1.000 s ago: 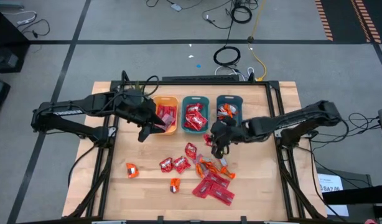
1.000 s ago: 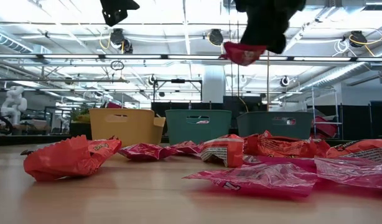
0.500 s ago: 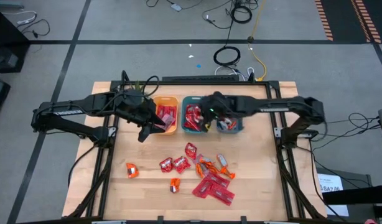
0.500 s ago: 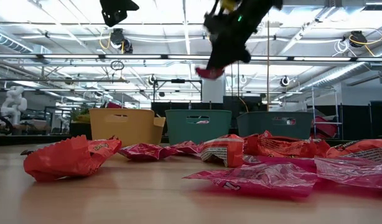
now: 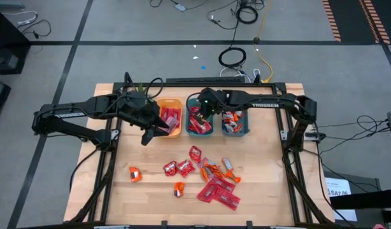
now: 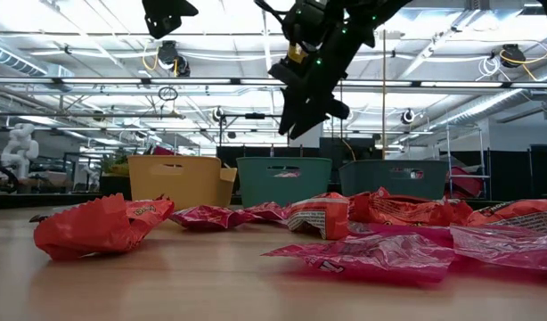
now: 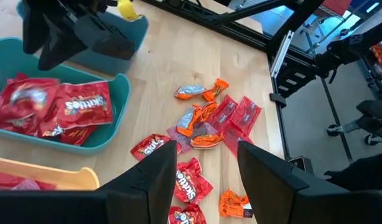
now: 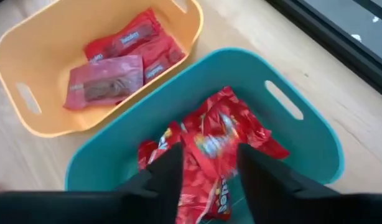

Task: Sort candy
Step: Put the red candy into the top center green bin

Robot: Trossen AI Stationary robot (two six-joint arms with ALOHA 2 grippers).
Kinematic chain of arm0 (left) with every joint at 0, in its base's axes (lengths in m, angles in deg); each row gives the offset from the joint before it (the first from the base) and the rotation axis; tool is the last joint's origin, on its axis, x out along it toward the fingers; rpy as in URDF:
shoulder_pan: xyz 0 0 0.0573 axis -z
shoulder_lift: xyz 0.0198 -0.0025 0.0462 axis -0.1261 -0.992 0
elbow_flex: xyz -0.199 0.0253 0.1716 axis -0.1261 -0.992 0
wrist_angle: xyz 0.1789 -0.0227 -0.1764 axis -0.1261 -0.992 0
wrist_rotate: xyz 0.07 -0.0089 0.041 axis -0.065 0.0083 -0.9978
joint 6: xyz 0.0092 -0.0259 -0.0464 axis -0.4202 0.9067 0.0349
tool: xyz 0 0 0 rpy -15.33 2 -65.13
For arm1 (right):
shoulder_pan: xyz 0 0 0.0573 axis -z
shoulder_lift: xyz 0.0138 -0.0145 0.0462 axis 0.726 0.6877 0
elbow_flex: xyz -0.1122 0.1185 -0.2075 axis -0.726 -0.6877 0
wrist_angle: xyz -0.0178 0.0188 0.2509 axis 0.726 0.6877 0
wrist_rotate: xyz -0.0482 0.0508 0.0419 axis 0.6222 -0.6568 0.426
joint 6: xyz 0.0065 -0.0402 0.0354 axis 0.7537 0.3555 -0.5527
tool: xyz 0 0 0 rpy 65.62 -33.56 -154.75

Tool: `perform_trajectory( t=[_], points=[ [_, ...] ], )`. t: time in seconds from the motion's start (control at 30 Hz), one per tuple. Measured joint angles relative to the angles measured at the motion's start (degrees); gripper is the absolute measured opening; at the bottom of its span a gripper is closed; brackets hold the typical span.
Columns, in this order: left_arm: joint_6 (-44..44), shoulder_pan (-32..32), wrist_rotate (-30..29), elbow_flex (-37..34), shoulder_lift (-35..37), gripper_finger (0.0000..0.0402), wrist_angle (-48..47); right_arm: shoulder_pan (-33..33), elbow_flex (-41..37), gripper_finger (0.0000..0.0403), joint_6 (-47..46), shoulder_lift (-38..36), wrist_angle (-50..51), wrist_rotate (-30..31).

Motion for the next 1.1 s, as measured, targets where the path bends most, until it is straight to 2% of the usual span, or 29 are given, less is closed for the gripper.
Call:
perform_trajectory(
  t=[0.17, 0.3, 0.5, 0.67, 0.87, 1.1],
  points=[
    [-0.04, 0.00, 0.00, 0.00, 0.00, 0.0179, 0.00, 0.28, 0.00, 0.0206, -1.25, -2.23, -0.13, -0.24],
    [-0.07, 0.00, -0.02, 0.00, 0.00, 0.0179, 0.01, -0.43, 0.00, 0.0231, -5.96, -4.37, 0.07, -0.41],
    [-0.11, 0.00, -0.33, 0.00, 0.00, 0.0179, 0.02, -5.71, 0.00, 0.0220, -11.45, -8.88, 0.08, 1.89],
    [-0.11, 0.00, -0.32, 0.00, 0.00, 0.0179, 0.02, -13.88, 0.00, 0.0207, -14.51, -9.88, -0.02, 3.85],
    [-0.09, 0.00, -0.31, 0.00, 0.00, 0.0179, 0.02, -22.36, 0.00, 0.0206, -10.21, -7.29, 0.37, 6.34],
    [0.02, 0.00, -0.31, 0.00, 0.00, 0.0179, 0.00, -25.87, -0.02, 0.0209, -9.19, -1.14, 0.64, 6.74]
  ],
)
